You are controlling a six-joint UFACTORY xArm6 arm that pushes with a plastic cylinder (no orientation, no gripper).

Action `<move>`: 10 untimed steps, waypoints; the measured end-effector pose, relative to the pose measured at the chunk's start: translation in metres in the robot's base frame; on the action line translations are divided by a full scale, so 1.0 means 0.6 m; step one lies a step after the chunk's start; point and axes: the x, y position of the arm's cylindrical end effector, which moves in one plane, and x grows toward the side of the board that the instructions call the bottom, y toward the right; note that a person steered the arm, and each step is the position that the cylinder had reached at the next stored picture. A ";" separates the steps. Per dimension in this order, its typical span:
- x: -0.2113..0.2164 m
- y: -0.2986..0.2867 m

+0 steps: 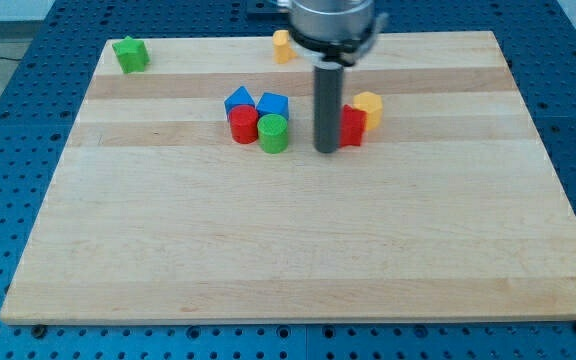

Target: Place the red star parallel right to the yellow heart

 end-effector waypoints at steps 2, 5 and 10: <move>-0.076 0.096; -0.204 0.276; -0.280 0.257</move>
